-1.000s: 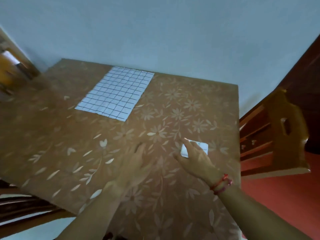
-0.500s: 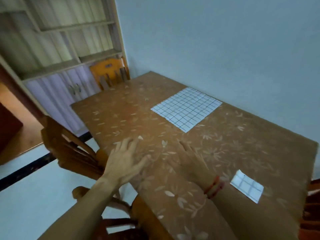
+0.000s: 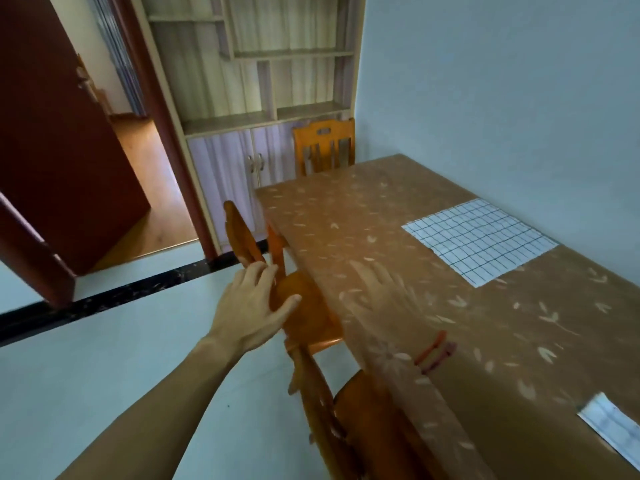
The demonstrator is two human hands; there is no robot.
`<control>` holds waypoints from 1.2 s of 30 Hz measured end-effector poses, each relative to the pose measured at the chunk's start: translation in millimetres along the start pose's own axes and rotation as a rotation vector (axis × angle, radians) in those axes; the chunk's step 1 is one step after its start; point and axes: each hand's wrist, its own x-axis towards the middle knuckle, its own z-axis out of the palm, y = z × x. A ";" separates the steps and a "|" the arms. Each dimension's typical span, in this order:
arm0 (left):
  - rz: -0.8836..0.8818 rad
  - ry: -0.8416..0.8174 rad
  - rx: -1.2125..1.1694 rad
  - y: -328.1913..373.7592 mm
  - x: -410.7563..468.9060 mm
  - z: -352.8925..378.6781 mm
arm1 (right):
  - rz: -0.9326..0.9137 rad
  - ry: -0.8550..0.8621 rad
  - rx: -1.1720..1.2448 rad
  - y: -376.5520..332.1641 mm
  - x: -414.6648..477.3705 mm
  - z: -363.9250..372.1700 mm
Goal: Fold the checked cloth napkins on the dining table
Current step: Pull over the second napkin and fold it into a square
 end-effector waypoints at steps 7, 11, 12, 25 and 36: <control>-0.033 -0.034 -0.004 -71.2 11.3 -16.9 | -0.008 -0.019 -0.066 -75.6 24.1 32.2; -0.039 -0.009 -0.027 -102.6 13.5 -28.1 | 0.012 -0.071 -0.111 -103.4 37.3 42.7; -0.044 -0.007 -0.033 -109.3 13.4 -31.1 | 0.014 -0.075 -0.120 -108.1 40.9 43.9; 0.044 -0.004 -0.025 -159.5 85.5 -27.3 | 0.017 -0.027 -0.137 -121.0 123.7 66.0; 0.257 -0.120 0.048 -147.8 246.0 7.2 | 0.220 -0.004 -0.114 -62.8 237.2 82.0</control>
